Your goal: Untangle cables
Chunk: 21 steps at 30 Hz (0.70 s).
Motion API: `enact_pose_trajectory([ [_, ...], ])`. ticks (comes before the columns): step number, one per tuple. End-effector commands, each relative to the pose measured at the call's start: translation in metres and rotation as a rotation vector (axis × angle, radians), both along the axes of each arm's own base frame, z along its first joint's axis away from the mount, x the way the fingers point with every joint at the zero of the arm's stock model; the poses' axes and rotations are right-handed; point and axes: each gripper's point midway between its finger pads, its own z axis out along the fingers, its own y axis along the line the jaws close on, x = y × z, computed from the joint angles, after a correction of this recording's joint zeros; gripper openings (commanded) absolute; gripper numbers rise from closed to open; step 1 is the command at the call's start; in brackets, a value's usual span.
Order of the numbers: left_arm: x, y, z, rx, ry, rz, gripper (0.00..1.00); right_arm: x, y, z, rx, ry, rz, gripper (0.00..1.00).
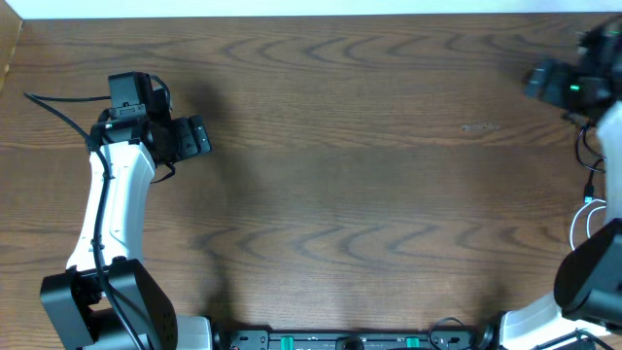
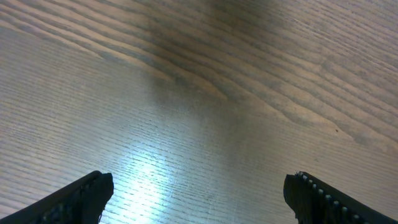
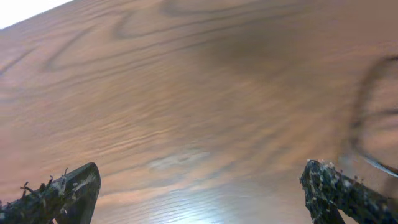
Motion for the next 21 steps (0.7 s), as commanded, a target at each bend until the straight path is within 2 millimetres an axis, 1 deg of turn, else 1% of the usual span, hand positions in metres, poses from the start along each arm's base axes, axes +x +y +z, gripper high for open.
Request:
enact_pose_trajectory([
  [1, 0.003, 0.003, 0.005, 0.01, -0.012, 0.001, 0.93, 0.007, 0.057, 0.016, 0.011, -0.033, 0.133, 0.99],
  [3, 0.003, 0.003, 0.005, 0.01, -0.012, 0.001, 0.93, 0.008, 0.085, 0.016, 0.012, -0.029, 0.192, 0.99],
  [5, 0.003, 0.003, 0.005, 0.01, -0.012, 0.001, 0.93, 0.008, 0.107, 0.015, 0.011, -0.025, 0.239, 0.99],
  [7, 0.003, 0.003, 0.005, 0.01, -0.012, 0.001, 0.93, 0.007, 0.125, 0.015, 0.011, -0.025, 0.277, 0.99],
  [8, 0.003, 0.003, 0.005, 0.01, -0.012, 0.001, 0.93, 0.005, 0.144, 0.015, 0.012, -0.02, 0.319, 0.99],
  [9, 0.003, 0.003, 0.005, 0.01, -0.012, 0.001, 0.93, 0.004, 0.152, 0.015, 0.013, -0.02, 0.336, 0.99],
  [11, 0.003, 0.003, 0.005, 0.01, -0.012, 0.001, 0.93, 0.002, 0.165, 0.014, 0.013, -0.019, 0.364, 0.99],
  [15, 0.003, 0.003, 0.005, 0.01, -0.012, 0.001, 0.93, -0.001, 0.182, 0.014, 0.013, -0.016, 0.4, 0.99],
  [17, 0.003, 0.003, 0.005, 0.01, -0.012, 0.001, 0.93, -0.002, 0.188, 0.014, 0.014, -0.016, 0.413, 0.99],
  [21, 0.003, 0.003, 0.005, 0.01, -0.012, 0.001, 0.93, -0.003, 0.192, 0.014, 0.013, -0.016, 0.422, 0.99],
])
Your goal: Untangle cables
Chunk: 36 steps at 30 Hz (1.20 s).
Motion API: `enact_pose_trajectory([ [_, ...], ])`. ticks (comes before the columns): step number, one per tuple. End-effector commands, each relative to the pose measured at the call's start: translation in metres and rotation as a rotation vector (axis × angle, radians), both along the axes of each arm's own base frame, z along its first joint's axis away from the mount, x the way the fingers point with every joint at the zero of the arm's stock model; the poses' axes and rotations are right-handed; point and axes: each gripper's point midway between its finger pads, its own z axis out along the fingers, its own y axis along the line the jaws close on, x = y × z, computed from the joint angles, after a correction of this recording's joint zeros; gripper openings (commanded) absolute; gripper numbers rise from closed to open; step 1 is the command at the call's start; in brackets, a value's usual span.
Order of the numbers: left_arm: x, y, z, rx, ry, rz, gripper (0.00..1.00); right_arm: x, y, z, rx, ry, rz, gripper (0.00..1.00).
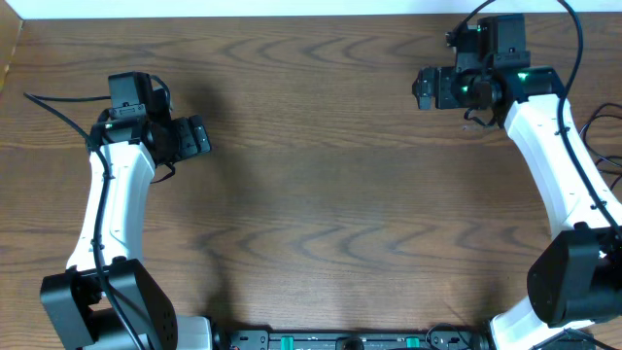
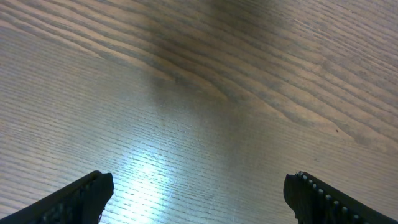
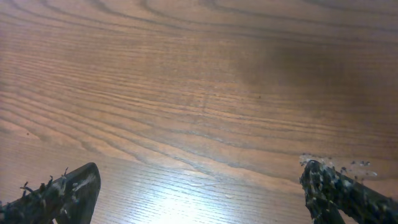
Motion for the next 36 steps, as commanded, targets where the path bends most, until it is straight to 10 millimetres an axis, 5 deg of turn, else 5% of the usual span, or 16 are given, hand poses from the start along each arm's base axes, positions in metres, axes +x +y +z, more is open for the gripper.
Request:
enact_pose_trajectory([
  [1, 0.003, 0.003, 0.005, 0.01, -0.012, 0.001, 0.93, -0.001, 0.004, 0.017, 0.004, -0.039, 0.015, 0.99],
  [25, 0.004, -0.001, 0.005, 0.015, -0.014, -0.009, 0.93, -0.001, 0.004, 0.017, 0.004, -0.039, 0.015, 0.99],
  [36, 0.014, -0.031, 0.019, 0.072, -0.107, -0.142, 0.93, -0.001, 0.004, 0.017, 0.004, -0.039, 0.015, 0.99],
])
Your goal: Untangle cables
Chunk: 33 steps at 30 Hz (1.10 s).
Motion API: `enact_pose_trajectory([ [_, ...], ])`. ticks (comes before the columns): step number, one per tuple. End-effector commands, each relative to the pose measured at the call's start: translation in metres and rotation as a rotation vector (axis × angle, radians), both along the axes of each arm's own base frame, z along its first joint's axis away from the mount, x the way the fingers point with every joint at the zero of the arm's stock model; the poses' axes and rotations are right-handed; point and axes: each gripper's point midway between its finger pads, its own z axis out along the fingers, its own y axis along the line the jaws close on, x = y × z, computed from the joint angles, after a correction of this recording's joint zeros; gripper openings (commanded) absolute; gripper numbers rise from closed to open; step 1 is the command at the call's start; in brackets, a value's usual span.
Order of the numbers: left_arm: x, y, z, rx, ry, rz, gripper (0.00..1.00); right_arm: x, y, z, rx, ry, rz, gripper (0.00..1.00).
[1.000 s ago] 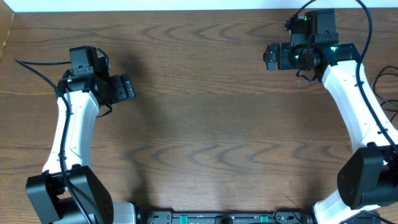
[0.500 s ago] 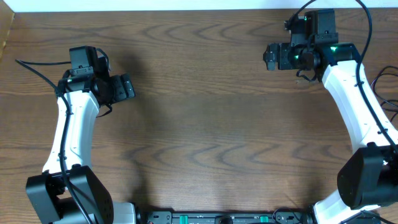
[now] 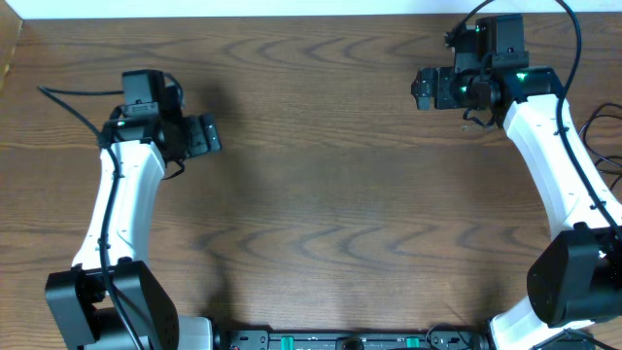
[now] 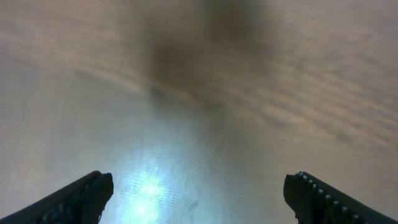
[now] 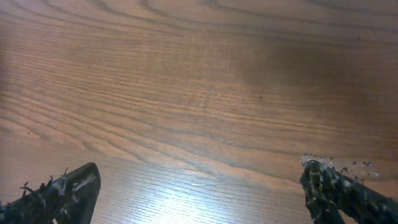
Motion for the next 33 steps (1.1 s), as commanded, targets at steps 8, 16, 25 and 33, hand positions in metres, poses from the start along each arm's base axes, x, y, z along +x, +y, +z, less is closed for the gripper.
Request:
enact_pose_trajectory([
  [8, 0.008, -0.038, 0.053, 0.119, -0.386, -0.196, 0.93, 0.0, 0.003, 0.017, 0.004, -0.04, 0.011, 0.99],
  [16, -0.012, -0.059, 0.109, 0.114, -0.825, -0.243, 0.93, 0.0, 0.003, 0.017, 0.004, -0.04, 0.011, 0.99],
  [25, -0.073, -0.055, 0.133, 0.142, -1.1, -0.21, 0.93, 0.0, 0.003, 0.017, 0.004, -0.04, 0.011, 0.99],
  [33, -0.114, -0.047, 0.116, 0.175, -1.231, -0.163, 0.93, 0.0, 0.003, 0.017, 0.004, -0.04, 0.011, 0.99],
])
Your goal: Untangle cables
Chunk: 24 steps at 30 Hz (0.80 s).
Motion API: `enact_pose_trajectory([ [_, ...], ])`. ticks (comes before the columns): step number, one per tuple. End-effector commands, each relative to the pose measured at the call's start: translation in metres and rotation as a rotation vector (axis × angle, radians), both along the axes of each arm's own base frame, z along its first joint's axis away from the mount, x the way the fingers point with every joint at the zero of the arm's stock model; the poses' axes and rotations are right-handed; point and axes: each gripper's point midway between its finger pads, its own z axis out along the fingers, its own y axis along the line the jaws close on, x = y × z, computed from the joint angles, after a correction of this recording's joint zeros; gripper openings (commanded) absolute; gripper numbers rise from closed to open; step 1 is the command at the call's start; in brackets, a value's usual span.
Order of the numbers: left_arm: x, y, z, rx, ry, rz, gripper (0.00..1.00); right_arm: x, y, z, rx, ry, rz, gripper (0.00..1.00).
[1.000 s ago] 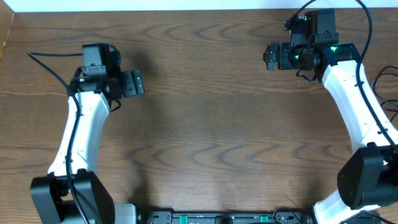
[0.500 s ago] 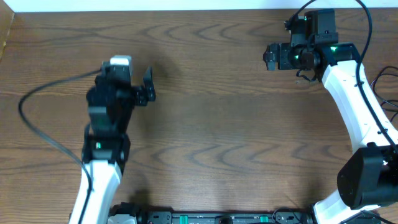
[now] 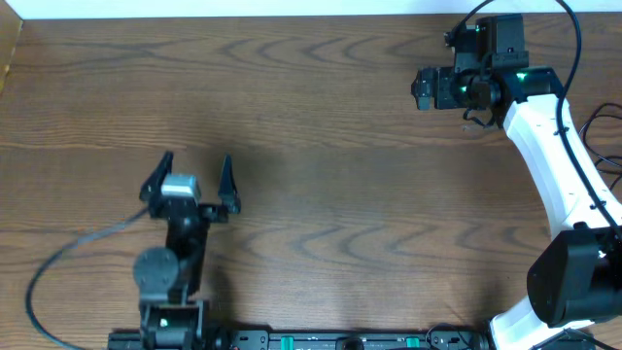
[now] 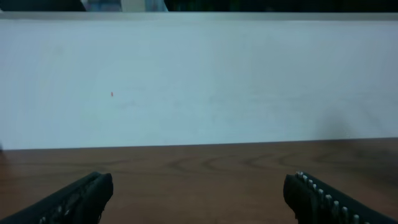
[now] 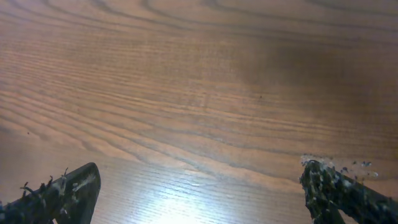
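No tangled cables lie on the wooden table (image 3: 330,194) in any view. My left gripper (image 3: 192,167) is near the front edge, open and empty, fingers pointing toward the back. Its wrist view looks level across the table at a white wall (image 4: 199,81), with the left gripper (image 4: 198,200) holding nothing. My right gripper (image 3: 420,87) hovers at the back right, open and empty. The right wrist view shows the right gripper (image 5: 199,199) over bare wood only.
Thin dark wires (image 3: 604,126) hang off the table's right edge beside the right arm; whether they are the task's cables I cannot tell. A grey lead (image 3: 58,258) loops from the left arm's base across the front left.
The left arm has gone from reaching over the table's left part to folded at the front edge, its gripper now level and facing the back wall. The right arm has not moved.
At first the right arm was at the far right edge by some wires and the left arm reached over the left part. Then the right gripper stood open over the back right and stayed. The left gripper shifted slightly right, and is now folded back at the front.
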Motion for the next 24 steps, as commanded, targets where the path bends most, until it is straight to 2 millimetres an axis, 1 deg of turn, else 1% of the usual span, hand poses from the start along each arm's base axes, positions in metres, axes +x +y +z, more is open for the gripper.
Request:
enact_pose_trajectory([
  [1, -0.012, 0.005, -0.009, -0.002, -0.044, 0.027, 0.93, 0.0, 0.003, 0.017, 0.005, -0.04, 0.011, 0.99],
  [6, -0.023, 0.009, -0.028, -0.002, -0.075, 0.041, 0.93, 0.0, 0.003, 0.017, 0.005, -0.04, 0.011, 0.99],
  [8, -0.025, 0.011, -0.04, -0.003, -0.036, 0.056, 0.93, 0.0, 0.003, 0.017, 0.005, -0.04, 0.011, 0.99],
  [14, -0.031, 0.019, -0.064, -0.002, 0.056, 0.096, 0.93, 0.0, 0.003, 0.017, 0.005, -0.04, 0.011, 0.99],
  [20, -0.035, 0.021, -0.112, 0.009, 0.249, 0.111, 0.93, 0.0, 0.003, 0.017, 0.005, -0.04, 0.011, 0.99],
  [24, -0.035, 0.024, -0.112, 0.01, 0.252, 0.129, 0.93, 0.0, 0.003, 0.017, 0.005, -0.04, 0.011, 0.99],
])
